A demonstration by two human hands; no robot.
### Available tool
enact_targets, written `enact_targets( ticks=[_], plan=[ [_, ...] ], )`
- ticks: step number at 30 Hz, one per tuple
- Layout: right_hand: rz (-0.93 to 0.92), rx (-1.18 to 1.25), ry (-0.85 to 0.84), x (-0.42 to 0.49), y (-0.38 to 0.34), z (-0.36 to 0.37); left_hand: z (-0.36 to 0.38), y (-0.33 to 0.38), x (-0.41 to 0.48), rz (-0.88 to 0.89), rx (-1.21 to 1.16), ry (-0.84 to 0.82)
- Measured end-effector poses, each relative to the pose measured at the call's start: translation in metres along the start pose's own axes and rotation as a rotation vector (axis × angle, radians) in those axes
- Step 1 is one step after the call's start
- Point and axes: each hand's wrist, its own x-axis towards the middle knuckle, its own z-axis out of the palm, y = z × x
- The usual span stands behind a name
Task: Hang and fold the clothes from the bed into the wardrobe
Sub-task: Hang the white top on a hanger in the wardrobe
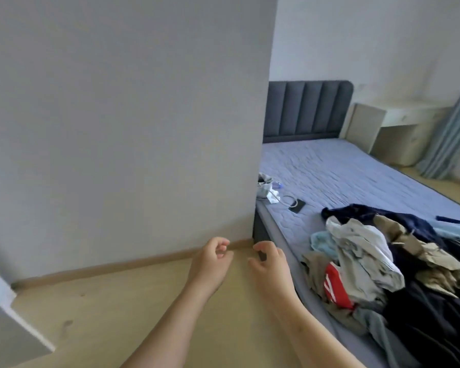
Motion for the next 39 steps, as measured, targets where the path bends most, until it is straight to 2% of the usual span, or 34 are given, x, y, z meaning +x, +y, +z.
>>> enact_targets(
  ticks=[7, 11, 15, 21, 30, 34, 39],
  plan=[
    [0.250, -0.057, 0.177, 0.049, 0.082, -0.056, 0.113, 0.024, 0.069, 0.093, 0.066, -0.281],
    [0.356, -0.068, 0.215, 0.093, 0.113, -0.064, 0.163, 0.027, 0.124, 0.108, 0.092, -0.412],
    [0.503, -0.063, 0.259, 0.140, 0.136, -0.067, 0.201, 0.030, 0.174, 0.101, 0.145, -0.527],
    [0.599, -0.061, 0.337, 0.181, 0.162, -0.083, 0.246, 0.044, 0.224, 0.148, 0.256, -0.686],
    [0.700, -0.028, 0.434, 0.211, 0.214, -0.143, 0.331, 0.075, 0.247, 0.169, 0.334, -0.850],
    [0.727, -0.030, 0.414, 0.236, 0.258, -0.180, 0.385, 0.087, 0.257, 0.145, 0.382, -0.881],
    [0.789, -0.045, 0.314, 0.277, 0.325, -0.224, 0.464, 0.092, 0.270, 0.031, 0.411, -0.871]
  ],
)
